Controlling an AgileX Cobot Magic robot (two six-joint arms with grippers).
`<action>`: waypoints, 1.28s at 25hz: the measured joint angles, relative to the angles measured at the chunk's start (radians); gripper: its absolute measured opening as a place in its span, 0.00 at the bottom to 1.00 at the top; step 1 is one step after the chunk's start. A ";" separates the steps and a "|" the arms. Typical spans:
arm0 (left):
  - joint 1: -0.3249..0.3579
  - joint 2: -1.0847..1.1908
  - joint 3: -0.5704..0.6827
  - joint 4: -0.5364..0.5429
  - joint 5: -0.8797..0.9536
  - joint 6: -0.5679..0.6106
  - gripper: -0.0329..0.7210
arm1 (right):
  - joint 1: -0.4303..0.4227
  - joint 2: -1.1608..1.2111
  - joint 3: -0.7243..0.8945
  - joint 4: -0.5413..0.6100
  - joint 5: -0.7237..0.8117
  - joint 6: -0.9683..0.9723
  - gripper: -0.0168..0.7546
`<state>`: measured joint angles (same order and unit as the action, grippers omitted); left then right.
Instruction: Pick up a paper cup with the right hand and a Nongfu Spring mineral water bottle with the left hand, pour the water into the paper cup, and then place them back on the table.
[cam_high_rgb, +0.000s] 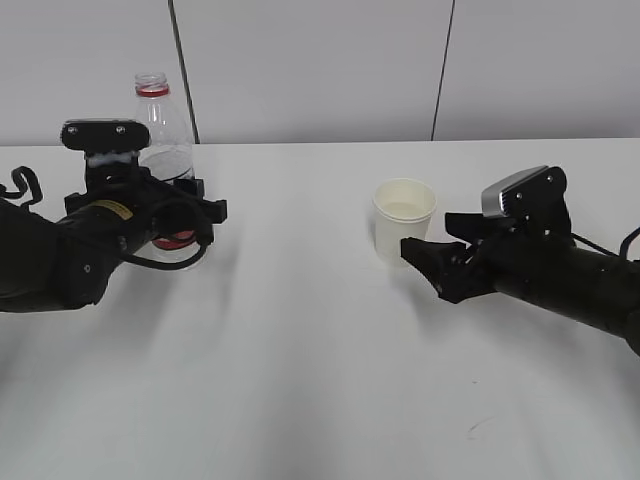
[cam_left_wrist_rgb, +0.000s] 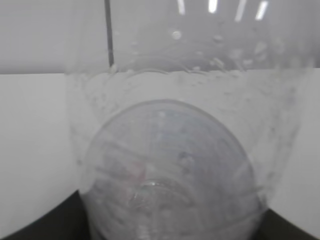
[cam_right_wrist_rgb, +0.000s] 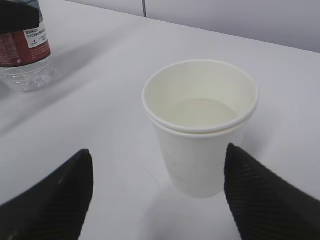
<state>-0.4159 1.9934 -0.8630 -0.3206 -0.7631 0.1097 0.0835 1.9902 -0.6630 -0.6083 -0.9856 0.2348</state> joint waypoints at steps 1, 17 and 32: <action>0.000 0.000 0.000 0.000 0.000 0.000 0.52 | 0.000 -0.009 0.010 0.002 0.002 -0.002 0.80; 0.000 0.000 0.000 0.053 0.003 0.056 0.82 | 0.000 -0.098 0.039 0.012 0.002 -0.015 0.79; -0.014 -0.195 0.000 0.005 0.088 0.087 0.83 | 0.000 -0.248 0.041 0.012 0.094 -0.007 0.79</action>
<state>-0.4295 1.7982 -0.8633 -0.3159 -0.6752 0.1968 0.0835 1.7426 -0.6219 -0.5962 -0.8917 0.2283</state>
